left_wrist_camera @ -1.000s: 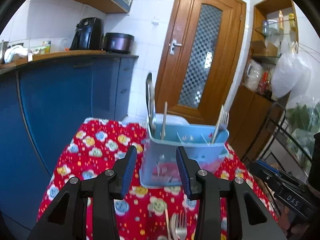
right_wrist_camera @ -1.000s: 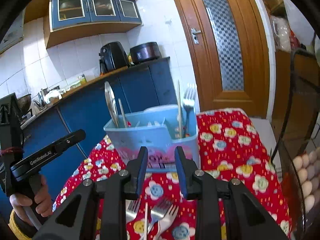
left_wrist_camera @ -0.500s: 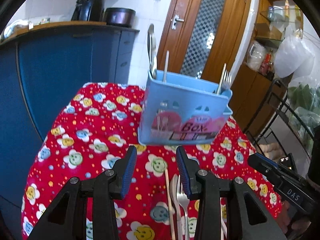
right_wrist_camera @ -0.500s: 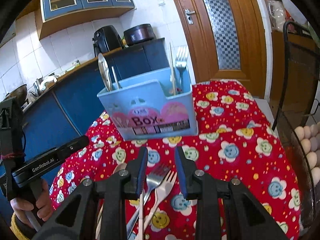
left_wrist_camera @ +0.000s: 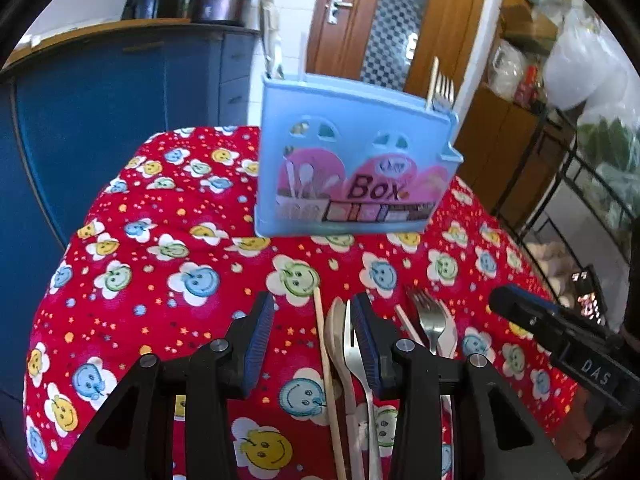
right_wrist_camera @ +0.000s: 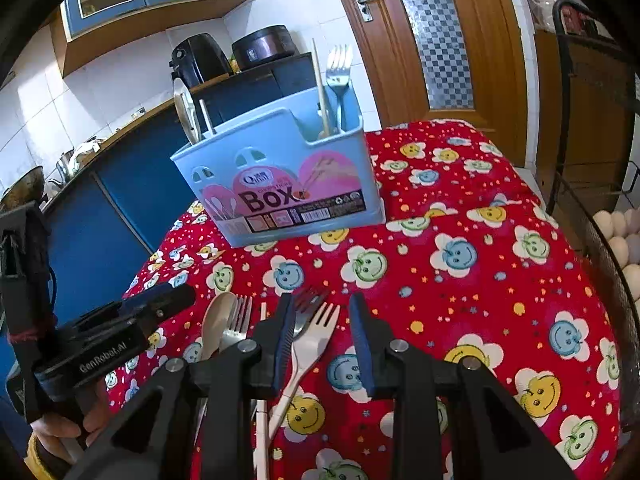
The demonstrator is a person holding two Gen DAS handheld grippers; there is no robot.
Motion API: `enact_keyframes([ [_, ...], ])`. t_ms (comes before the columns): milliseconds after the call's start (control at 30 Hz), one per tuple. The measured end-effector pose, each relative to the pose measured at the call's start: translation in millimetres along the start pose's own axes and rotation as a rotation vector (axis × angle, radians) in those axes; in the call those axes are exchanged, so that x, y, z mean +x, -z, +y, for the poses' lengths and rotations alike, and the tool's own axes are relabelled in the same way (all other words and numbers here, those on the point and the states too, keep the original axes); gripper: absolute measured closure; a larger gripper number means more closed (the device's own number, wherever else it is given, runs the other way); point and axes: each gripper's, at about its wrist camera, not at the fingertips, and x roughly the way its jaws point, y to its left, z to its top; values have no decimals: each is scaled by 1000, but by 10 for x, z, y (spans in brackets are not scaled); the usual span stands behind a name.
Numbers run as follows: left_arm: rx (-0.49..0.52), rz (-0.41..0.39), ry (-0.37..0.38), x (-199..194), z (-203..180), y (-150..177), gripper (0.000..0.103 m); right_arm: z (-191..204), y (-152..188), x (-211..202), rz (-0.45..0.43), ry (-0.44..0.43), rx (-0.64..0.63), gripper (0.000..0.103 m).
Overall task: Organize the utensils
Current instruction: 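Move both open tools down to the utensils on the cloth, then grasp a wooden spoon with the left tool while the right tool grasps a silver fork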
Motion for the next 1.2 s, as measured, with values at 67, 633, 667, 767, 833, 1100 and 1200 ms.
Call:
enact_keyframes([
  [67, 11, 15, -10, 53, -9, 18, 61, -23, 11, 18, 8, -2, 9, 73],
  [633, 15, 97, 15, 319, -67, 100, 98, -149, 46, 56, 27, -23, 44, 73],
  [667, 9, 91, 20, 305, -58, 98, 98, -143, 46, 58, 28, -24, 42, 72],
  [767, -13, 64, 28, 245, -22, 74, 100, -119, 46, 71, 31, -29, 36, 72],
  [833, -22, 43, 23, 192, 4, 52, 100, -99, 45, 83, 36, -36, 34, 73],
  [1100, -71, -30, -25, 25, 235, -8, 100, -5, 66, 159, 70, -72, 29, 72],
  [1200, -102, -31, -31, 11, 362, 0, 100, 43, 75, 214, 93, -93, 26, 72],
])
